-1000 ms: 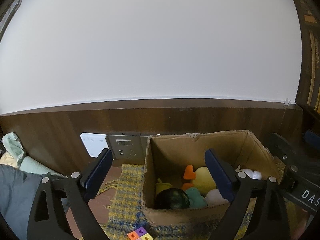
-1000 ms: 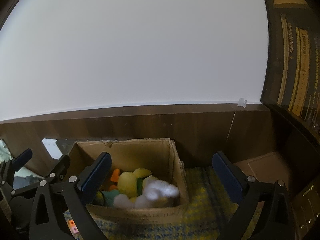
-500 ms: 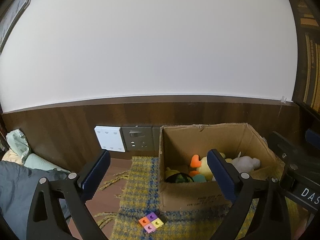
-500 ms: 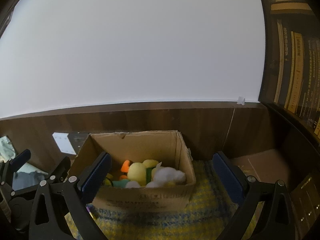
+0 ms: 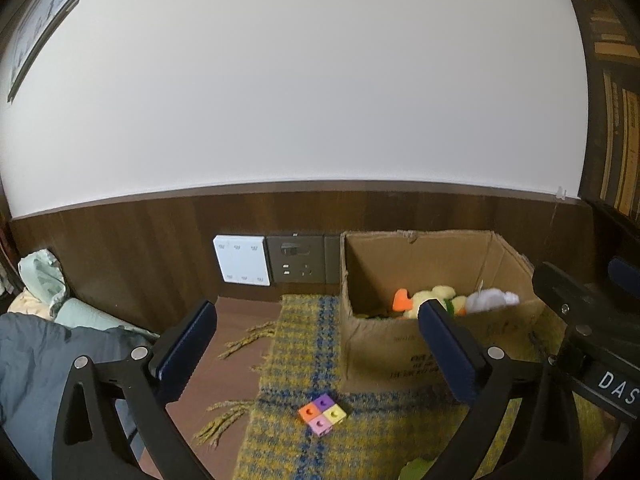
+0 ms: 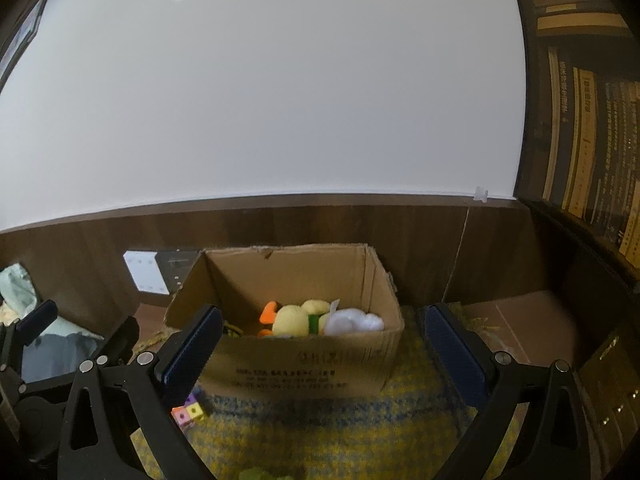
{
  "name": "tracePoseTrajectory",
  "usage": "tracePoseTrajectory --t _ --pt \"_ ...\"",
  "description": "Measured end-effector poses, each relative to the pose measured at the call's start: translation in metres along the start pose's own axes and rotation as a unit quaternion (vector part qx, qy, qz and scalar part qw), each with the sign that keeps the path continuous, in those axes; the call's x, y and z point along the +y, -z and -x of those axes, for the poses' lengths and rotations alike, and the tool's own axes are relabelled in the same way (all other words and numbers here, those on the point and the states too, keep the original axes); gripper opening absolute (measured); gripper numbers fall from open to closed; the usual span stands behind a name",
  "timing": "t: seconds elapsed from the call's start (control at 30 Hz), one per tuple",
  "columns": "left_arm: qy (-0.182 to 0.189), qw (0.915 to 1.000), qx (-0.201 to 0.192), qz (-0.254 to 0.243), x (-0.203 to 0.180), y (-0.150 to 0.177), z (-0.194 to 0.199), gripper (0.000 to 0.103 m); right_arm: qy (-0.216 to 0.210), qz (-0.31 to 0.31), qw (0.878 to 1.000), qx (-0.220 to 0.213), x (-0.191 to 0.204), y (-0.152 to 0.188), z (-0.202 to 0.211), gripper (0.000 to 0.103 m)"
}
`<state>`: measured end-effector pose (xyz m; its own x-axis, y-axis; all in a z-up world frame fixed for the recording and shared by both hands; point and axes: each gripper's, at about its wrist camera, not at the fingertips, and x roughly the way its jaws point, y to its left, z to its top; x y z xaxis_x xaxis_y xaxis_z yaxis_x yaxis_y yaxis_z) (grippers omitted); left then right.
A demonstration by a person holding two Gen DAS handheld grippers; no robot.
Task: Organize objects
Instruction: 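Move right tool toward the green frog plush while left tool approaches the cube block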
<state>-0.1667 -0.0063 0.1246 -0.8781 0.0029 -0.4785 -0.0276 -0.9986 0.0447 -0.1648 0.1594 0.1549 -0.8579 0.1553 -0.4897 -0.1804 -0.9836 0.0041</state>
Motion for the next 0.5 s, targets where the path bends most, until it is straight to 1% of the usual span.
tracePoseTrajectory --t 0.3,0.5 --pt "-0.005 0.9999 0.009 0.001 0.011 0.018 0.009 0.103 -0.004 -0.002 1.0 0.009 0.007 0.021 0.01 0.102" --pt "-0.008 0.9997 0.021 0.011 0.023 0.03 0.012 0.103 -0.004 -0.003 1.0 0.013 0.01 0.032 0.015 0.102"
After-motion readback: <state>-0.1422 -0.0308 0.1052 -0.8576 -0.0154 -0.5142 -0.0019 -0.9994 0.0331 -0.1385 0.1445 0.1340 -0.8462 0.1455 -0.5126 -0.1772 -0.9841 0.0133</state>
